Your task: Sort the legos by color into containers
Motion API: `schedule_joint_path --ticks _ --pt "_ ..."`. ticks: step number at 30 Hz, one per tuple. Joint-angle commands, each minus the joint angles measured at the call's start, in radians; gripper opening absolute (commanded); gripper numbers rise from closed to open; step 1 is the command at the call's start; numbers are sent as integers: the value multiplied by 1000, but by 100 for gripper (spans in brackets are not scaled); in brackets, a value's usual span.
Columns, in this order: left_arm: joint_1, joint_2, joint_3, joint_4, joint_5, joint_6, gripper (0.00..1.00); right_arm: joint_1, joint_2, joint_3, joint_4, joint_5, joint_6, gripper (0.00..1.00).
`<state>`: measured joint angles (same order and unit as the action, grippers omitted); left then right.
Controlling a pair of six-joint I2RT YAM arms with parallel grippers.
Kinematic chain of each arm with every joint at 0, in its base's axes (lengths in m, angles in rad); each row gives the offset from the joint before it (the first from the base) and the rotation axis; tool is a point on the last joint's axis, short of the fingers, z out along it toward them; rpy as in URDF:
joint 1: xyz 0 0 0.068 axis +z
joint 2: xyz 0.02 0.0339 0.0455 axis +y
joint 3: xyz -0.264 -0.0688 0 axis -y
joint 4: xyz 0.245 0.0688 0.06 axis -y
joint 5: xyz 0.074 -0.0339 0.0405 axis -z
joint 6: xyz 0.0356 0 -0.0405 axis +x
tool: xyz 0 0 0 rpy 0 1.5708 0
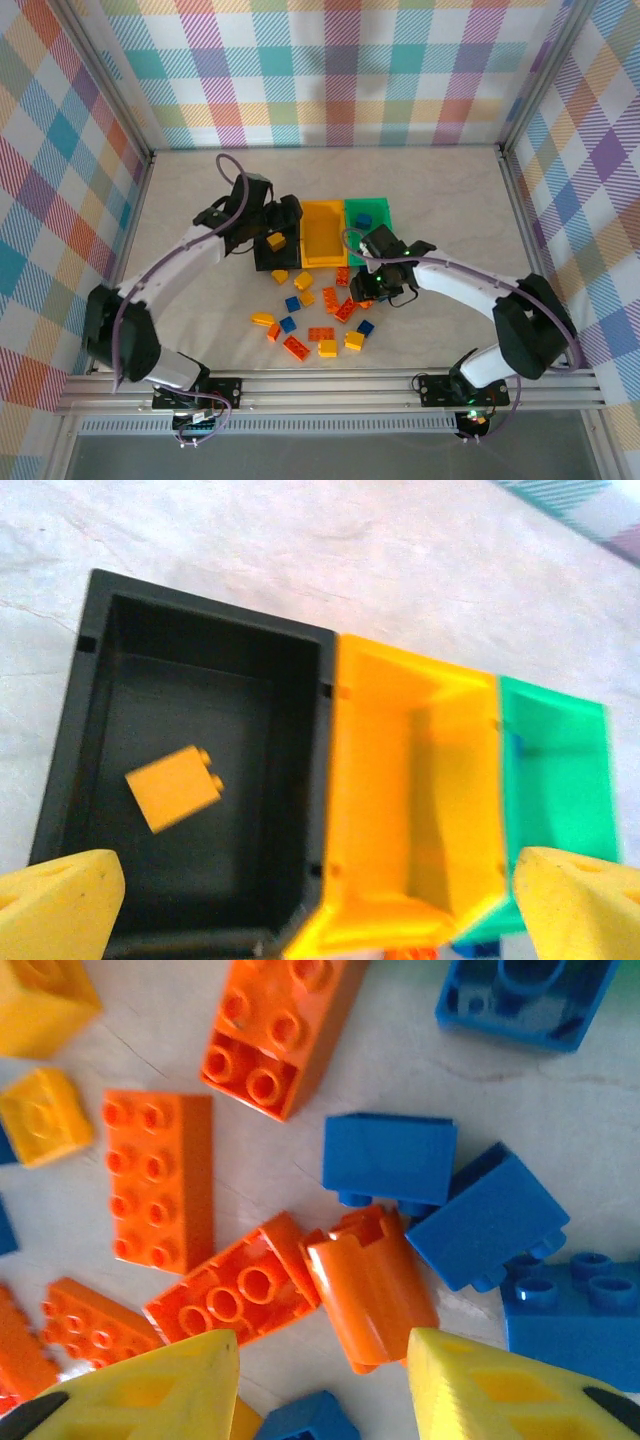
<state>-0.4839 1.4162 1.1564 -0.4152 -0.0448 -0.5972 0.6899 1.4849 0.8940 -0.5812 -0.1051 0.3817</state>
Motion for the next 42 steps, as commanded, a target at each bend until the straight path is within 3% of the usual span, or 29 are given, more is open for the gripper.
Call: schedule_joint_path --ticks 1,13,19,26,36,42 --pt "-33 -87 -75 -38 31 -7 100 27 50 43 -70 46 -51 48" --pt "-36 -298 -284 -86 31 -68 100 57 141 43 -22 141 -43 55" --pt "-36 -334 -308 -102 25 -75 100 57 177 51 -30 196 -16 49" --pt "-36 -335 -316 -96 39 -82 100 54 92 3 -73 284 27 47" --pt "-36 -329 -324 -79 45 -92 100 48 127 -20 -4 214 42 48" --pt "-37 -334 -328 -85 47 -92 100 46 133 -15 26 192 48 38"
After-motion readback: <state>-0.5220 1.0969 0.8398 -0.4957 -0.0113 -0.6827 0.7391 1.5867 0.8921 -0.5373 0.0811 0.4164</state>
